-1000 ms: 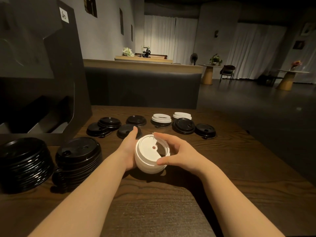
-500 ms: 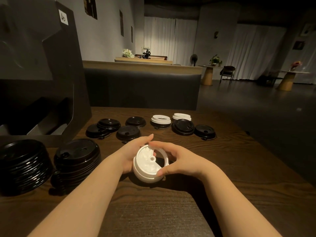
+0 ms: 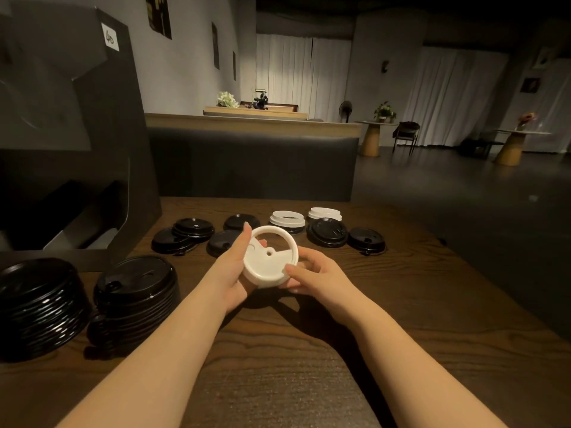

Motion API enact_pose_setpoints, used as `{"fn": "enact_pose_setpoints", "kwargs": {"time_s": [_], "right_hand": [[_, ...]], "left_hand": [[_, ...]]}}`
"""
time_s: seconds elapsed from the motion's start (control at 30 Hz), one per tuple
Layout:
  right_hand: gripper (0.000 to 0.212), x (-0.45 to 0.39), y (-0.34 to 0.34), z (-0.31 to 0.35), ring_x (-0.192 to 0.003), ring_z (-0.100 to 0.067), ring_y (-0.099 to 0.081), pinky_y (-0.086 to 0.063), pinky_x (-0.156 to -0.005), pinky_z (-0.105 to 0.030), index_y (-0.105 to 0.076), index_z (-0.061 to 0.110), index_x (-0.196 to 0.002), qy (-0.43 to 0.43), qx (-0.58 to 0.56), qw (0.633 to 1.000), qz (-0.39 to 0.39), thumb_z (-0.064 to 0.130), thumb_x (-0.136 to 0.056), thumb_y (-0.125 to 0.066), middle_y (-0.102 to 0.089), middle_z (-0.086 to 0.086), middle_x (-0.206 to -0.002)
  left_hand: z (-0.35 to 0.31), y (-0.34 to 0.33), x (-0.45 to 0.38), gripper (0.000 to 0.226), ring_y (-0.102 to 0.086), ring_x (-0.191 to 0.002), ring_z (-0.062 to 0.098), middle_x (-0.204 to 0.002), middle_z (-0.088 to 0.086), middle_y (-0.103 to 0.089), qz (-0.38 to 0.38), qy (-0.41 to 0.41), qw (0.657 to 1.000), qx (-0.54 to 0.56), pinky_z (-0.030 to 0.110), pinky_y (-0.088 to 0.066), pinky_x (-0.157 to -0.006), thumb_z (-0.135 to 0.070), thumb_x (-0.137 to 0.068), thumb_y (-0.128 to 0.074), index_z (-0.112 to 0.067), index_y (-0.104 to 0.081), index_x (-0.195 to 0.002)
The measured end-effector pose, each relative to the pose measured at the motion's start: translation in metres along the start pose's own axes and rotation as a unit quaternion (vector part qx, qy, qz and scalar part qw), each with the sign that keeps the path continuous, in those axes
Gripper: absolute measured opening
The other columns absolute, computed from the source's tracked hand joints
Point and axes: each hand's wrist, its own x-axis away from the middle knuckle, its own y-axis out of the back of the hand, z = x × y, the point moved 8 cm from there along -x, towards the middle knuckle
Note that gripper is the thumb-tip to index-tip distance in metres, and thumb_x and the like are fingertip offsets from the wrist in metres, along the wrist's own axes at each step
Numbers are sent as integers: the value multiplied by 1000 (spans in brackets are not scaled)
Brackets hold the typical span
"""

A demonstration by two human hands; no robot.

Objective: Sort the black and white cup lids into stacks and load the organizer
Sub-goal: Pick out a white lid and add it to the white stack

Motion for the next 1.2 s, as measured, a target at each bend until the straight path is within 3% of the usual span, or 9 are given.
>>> {"fn": "enact_pose_setpoints", "kwargs": {"time_s": [0.1, 0.27, 0.43, 0.6, 0.7, 0.8, 0.9, 1.07, 1.2], "right_hand": [[39, -1, 3, 1, -101, -18, -68, -55, -88, -34, -52, 18, -132, -1, -53, 998, -16, 16, -93, -57, -68, -4, -114], [34, 1, 11, 2, -100, -17, -68, -57, -81, -30, -55, 13, -129, -2, -120, 991, -52, 17, -95, -54, -69, -4, -114], [30, -2, 7, -4, -97, -19, -69, -57, -77, -29, -57, 19, -123, -16, -134, 989, -54, 21, -94, -56, -69, -4, -112], [29, -6, 7, -8, -102, -19, -66, -56, -74, -28, -58, 22, -124, -39, -113, 990, -80, 17, -97, -51, -66, -4, -117], [24, -14, 8, 19, -100, -17, -64, -57, -73, -28, -61, 24, -117, -37, -103, 989, -100, 21, -100, -46, -65, -2, -116], [21, -25, 5, 52, -95, -13, -60, -55, -59, -16, -56, 19, -117, -41, -62, 989, -125, 25, -98, -51, -60, -1, -118], [44, -39, -14, 73, -104, -20, -59, -57, -65, -27, -44, 21, -135, -19, -56, 989, -138, 30, -94, -58, -53, -5, -130], [41, -46, -80, 103, -108, -21, -57, -57, -73, -28, -43, 24, -130, 60, -56, 993, -86, 19, -93, -59, -51, -3, -127], [41, -52, -130, 116, -100, -18, -61, -54, -61, -21, -49, 21, -135, 78, -83, 993, -40, 14, -95, -54, -57, -4, -125]], "left_hand": [[0, -4, 1, 53, -63, -106, 35, -118, 17, -64, 26, 0, 999, 23, 51, -49, -96, -45, -78, -63, -12, -58, -119], [2, -12, 13, 62, -60, -113, 34, -124, 17, -61, 52, -15, 999, 0, 50, -46, -102, -18, -65, -71, -9, -57, -125], [-2, -17, 16, 29, -60, -107, 31, -112, 13, -63, 67, -41, 997, 23, 50, -46, -100, -6, -86, -61, -12, -59, -114], [5, -13, 4, 35, -62, -106, 27, -115, 11, -64, 4, -61, 996, -71, 46, -50, -95, -8, -92, -57, -13, -55, -127], [-15, -18, 6, 41, -62, -109, 27, -119, 10, -63, -12, -86, 986, -145, 46, -51, -96, -21, -89, -65, -16, -54, -129], [-50, -21, 17, 42, -62, -108, 25, -118, 4, -66, -18, -131, 970, -202, 43, -54, -90, -32, -88, -65, -21, -58, -128], [-83, -12, 34, 45, -62, -107, 25, -120, 7, -64, -46, -178, 964, -190, 41, -56, -88, -31, -89, -65, -18, -54, -131], [-128, 30, 68, 52, -60, -109, 26, -125, 9, -58, -128, -222, 951, -171, 41, -55, -90, -30, -89, -66, -18, -46, -135], [-149, 73, 92, 45, -58, -110, 23, -122, 8, -60, -140, -217, 952, -163, 39, -52, -94, -29, -90, -64, -15, -51, -131]]}}
